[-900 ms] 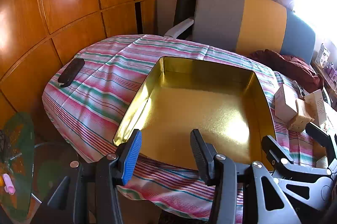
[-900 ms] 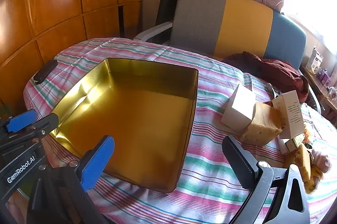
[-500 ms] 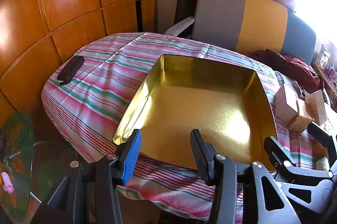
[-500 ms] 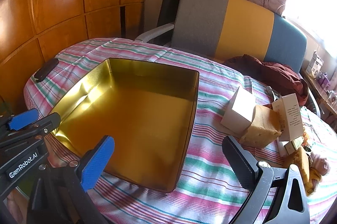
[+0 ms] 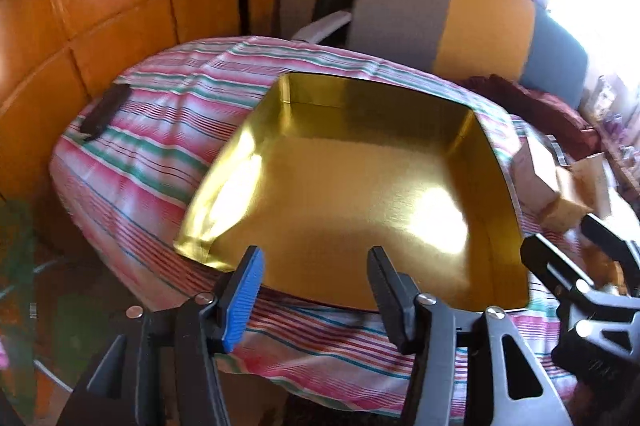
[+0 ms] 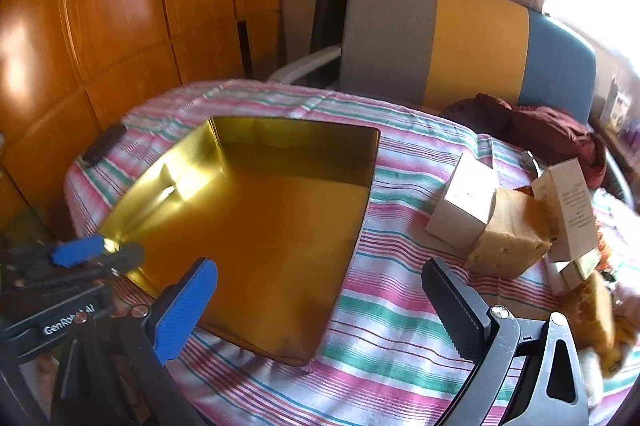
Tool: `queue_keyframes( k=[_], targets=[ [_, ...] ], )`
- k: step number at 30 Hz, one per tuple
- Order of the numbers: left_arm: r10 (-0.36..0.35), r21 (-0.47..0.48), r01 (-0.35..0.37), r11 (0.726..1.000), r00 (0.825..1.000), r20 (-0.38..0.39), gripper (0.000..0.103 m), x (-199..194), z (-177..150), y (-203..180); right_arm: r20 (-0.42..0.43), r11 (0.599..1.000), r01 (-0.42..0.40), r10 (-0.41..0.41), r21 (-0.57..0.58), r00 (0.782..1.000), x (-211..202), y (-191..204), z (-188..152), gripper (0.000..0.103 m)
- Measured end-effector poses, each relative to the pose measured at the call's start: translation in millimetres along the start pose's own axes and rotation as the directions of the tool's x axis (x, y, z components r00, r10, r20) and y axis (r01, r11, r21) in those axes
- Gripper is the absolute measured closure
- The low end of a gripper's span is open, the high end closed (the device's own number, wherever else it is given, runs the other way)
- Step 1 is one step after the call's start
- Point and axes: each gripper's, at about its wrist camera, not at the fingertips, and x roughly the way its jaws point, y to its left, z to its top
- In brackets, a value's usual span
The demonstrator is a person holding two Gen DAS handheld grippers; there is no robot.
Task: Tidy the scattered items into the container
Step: 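Move both tools from the gold tray toward the scattered items, then grasp the white sock with the right tool while the left tool grasps a flat white box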
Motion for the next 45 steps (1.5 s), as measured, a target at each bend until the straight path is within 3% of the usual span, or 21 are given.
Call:
queue_keyframes(
  k=[6, 16, 21, 25, 27, 30, 34, 38, 42, 45],
  targets=[
    [-0.045, 0.04, 0.046, 0.998, 0.999, -0.014, 0.047, 3.6, -3.5, -15.2, -0.001, 0.998, -0.032, 0.032, 0.06, 0.999, -9.5, -35.9, -10.7, 0.0],
    [-0.175, 0.14, 0.174, 0.975, 0.984, -0.007, 0.045, -7.7, -2.0, -45.6, 0.02, 0.981, 0.053, -0.058, 0.188, 0.998, -52.1, -118.8, -41.5, 0.0],
    [-0.297, 0.222, 0.3, 0.928, 0.954, -0.05, 0.043, -16.5, -0.2, -77.5, 0.002, 0.953, 0.161, -0.167, 0.256, 0.986, -86.0, -164.3, -70.4, 0.0],
    [-0.407, 0.278, 0.427, 0.86, 0.904, -0.131, 0.043, -19.7, -3.5, -116.3, -0.036, 0.916, 0.224, -0.225, 0.333, 0.974, -106.1, -198.2, -94.0, 0.0],
    [-0.417, 0.319, 0.449, 0.835, 0.893, -0.167, 0.043, -18.4, -6.7, -137.4, -0.061, 0.907, 0.245, -0.238, 0.342, 0.969, -105.7, -206.6, -99.8, 0.001],
    [-0.427, 0.375, 0.474, 0.797, 0.88, -0.206, 0.043, -18.8, -12.7, -165.1, -0.1, 0.9, 0.263, -0.243, 0.348, 0.965, -97.5, -217.1, -106.6, 0.013],
    [-0.43, 0.403, 0.495, 0.77, 0.869, -0.245, 0.043, -15.6, -13.3, -187.6, -0.133, 0.898, 0.272, -0.24, 0.345, 0.962, -84.1, -222.4, -112.3, 0.021],
    [-0.409, 0.401, 0.483, 0.779, 0.875, -0.26, 0.043, -5.8, -8.0, -197.9, -0.141, 0.903, 0.289, -0.257, 0.317, 0.956, -72.5, -221.5, -108.2, 0.022],
    [-0.393, 0.396, 0.473, 0.787, 0.879, -0.27, 0.043, 6.9, 0.9, -205.8, -0.169, 0.904, 0.313, -0.274, 0.292, 0.947, -58.7, -223.1, -108.7, 0.043],
    [-0.387, 0.396, 0.469, 0.79, 0.881, -0.272, 0.043, 14.7, 8.0, -211.4, -0.175, 0.903, 0.326, -0.286, 0.28, 0.942, -56.4, -226.0, -113.0, 0.046]
  ],
)
